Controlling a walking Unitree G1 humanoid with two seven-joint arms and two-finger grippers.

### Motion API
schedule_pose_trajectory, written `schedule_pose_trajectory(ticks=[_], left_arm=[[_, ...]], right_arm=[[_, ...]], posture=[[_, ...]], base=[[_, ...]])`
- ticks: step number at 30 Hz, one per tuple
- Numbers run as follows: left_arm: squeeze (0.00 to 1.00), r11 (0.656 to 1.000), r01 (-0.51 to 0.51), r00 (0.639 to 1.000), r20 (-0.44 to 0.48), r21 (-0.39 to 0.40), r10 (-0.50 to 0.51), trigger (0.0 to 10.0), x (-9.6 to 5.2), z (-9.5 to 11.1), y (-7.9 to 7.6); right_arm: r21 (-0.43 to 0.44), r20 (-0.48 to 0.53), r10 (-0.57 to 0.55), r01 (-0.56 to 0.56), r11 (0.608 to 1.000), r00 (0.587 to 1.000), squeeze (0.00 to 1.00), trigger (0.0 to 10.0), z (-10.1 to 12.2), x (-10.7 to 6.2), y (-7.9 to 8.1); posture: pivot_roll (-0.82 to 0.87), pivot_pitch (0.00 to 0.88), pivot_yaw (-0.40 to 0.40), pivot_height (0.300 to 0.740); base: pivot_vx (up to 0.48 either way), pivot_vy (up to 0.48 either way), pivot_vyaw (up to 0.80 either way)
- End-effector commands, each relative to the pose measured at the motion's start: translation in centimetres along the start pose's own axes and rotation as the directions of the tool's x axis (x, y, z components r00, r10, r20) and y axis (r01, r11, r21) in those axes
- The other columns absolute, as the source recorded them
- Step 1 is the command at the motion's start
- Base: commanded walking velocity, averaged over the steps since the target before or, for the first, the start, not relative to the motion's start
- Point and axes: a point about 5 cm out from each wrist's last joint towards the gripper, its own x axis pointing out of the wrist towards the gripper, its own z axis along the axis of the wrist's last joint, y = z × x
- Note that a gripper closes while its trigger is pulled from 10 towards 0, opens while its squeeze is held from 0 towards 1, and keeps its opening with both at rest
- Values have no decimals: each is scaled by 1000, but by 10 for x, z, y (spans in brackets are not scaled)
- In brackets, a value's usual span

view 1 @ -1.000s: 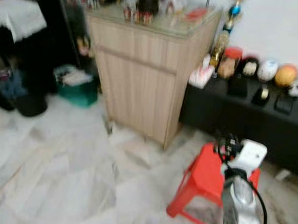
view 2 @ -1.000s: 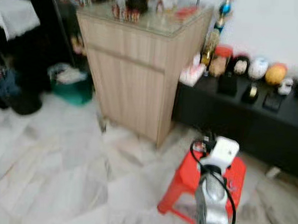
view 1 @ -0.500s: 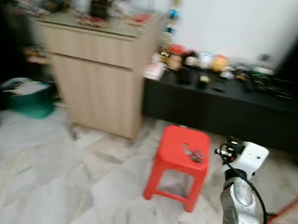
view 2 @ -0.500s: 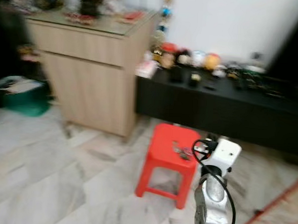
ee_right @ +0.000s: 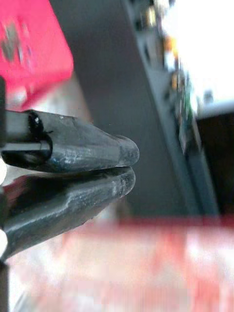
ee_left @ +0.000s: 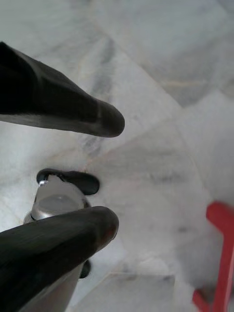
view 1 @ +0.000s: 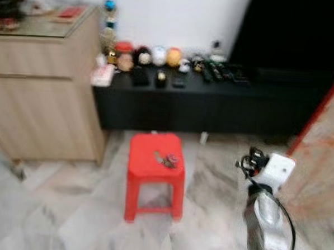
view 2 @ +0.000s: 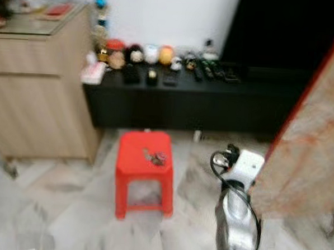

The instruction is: Hang keys on a hook

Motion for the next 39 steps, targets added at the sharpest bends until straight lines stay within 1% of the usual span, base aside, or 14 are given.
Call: schedule_pose_trajectory(ticks=[1,6,14,17,32,39], left_arm=[[0,1000,-12,1000,-16,0,12,10000,-2,-3,6],[0,1000,-24,1000,-13,-13,23,10000,-3,-2,14],[0,999,-32,999,-13,-29,32,10000,-4,-3,19],[0,999,-30,999,-13,-33,29,10000,-4,-2,19],[0,999,-14,1000,-10,-32,14,10000,-3,-1,14],[0,999,-13,1000,-19,-43,12,10000,-3,-5,8]], right_arm=[[13,13,11,-12,1000,1000,0,10000,4,1,6],[17,11,10,-10,1000,1000,0,10000,3,1,7],[18,21,7,-7,1000,1000,0,10000,5,1,8],[-1,25,10,-10,1000,1000,0,10000,5,0,8],[-1,28,12,-12,1000,1000,0,10000,7,3,10],[12,28,-19,19,1000,999,0,10000,8,5,7]], posture=[[16,0,-42,740],[12,0,-40,740],[8,0,-39,740],[4,0,-38,740],[8,0,-52,740],[4,0,-55,740]], base=[[0,0,-800],[0,0,-800],[0,0,-731],[0,0,0],[0,0,0],[0,0,0]])
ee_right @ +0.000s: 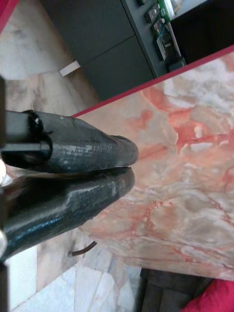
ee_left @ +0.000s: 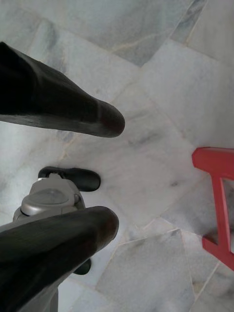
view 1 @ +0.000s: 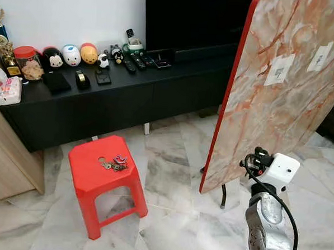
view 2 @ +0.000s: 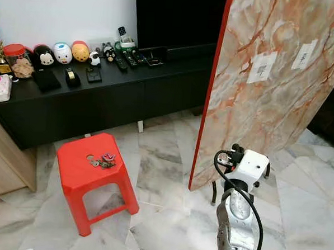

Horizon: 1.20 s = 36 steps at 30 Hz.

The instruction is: Hang keys on a hook

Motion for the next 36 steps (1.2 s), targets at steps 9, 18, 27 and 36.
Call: schedule_pose_trajectory(ticks=[9,18,27,36], left_arm=[[0,1000,-4,1000,-28,-7,4,10000,-1,-8,-4],[0,1000,-9,1000,-22,-12,9,10000,-1,-7,-1],[0,1000,-5,1000,-15,-13,4,10000,0,-4,-3],[0,1000,9,1000,-5,-11,-9,10000,4,3,-17]], right_arm=[[-4,25,-18,18,1000,1000,0,10000,7,4,-1],[1,26,-20,20,1000,999,0,10000,7,5,2],[15,17,-21,21,1000,1000,0,10000,7,7,3],[17,24,-13,13,1000,1000,0,10000,6,6,8]], posture=[[6,0,-56,740],[10,0,-55,740],[9,0,-57,740],[13,0,-61,740]], base=[[27,0,-431],[292,0,0],[326,0,-356],[332,0,-413]])
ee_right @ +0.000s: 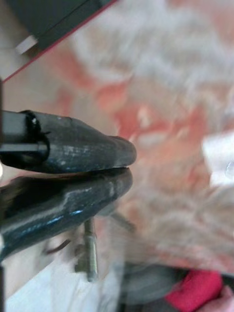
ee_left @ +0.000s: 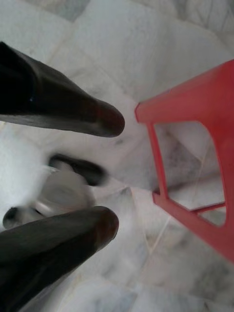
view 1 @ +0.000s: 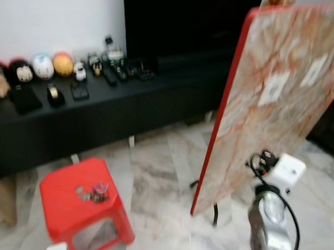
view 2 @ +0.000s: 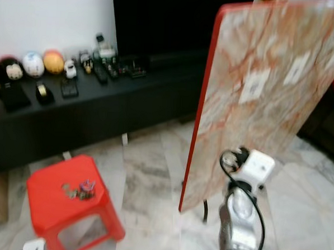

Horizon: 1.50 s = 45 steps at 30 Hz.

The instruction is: Hang keys on a hook

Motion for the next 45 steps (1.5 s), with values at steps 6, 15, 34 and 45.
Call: schedule_pose_trajectory(ticks=[6,15,34,45], left_arm=[[0,1000,8,1000,-19,10,-8,10000,0,-4,-6],[0,1000,5,1000,-7,17,-5,10000,1,-1,-8],[0,1000,5,1000,-21,30,-5,10000,-2,-7,0],[0,1000,-11,1000,-19,15,11,10000,-2,-8,1]], right_arm=[[-8,18,-5,5,1000,1000,0,10000,4,1,-2],[-11,23,-11,11,1000,1000,0,10000,4,1,-3],[-14,33,-10,10,1000,999,0,10000,6,3,-1],[-10,26,-3,3,1000,1000,0,10000,4,2,0]], posture=[[11,0,-61,740],[11,0,-61,740],[13,0,-62,740],[18,0,-63,740]], base=[[333,0,0],[110,0,0],[0,-167,0],[0,-96,0]])
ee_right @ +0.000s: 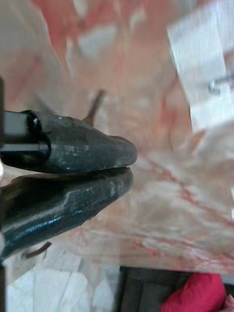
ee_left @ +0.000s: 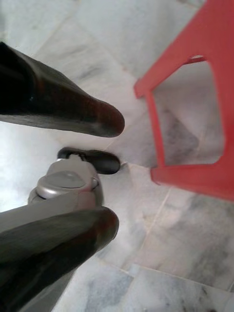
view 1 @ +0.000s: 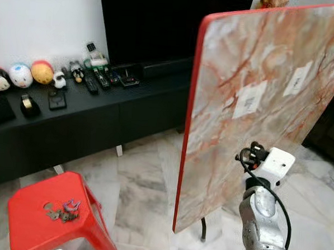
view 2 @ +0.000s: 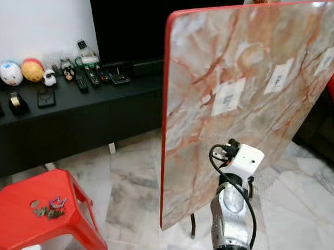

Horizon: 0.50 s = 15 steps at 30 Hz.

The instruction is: Hang keys on a hook

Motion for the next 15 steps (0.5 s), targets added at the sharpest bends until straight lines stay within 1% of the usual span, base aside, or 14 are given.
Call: schedule_pose_trajectory(ticks=[1,9,12,15], left_arm=[[0,1000,-12,1000,-13,-3,12,10000,-1,-3,3],[0,1000,-3,1000,-10,1,3,10000,1,0,-2],[0,1000,1,1000,-10,-1,-1,10000,0,-1,-1],[0,1000,-3,1000,-11,-5,3,10000,-1,-3,3]], right_arm=[[4,6,9,-9,1000,1000,0,10000,1,0,4],[2,4,14,-14,1000,1000,0,10000,1,1,4],[1,5,15,-15,1000,1000,0,10000,2,2,4],[3,9,12,-12,1000,1000,0,10000,2,2,5]], posture=[[17,0,-63,740],[17,0,-65,740],[17,0,-65,740],[18,0,-67,740]], base=[[0,0,0],[0,0,0],[0,0,0],[0,0,0]])
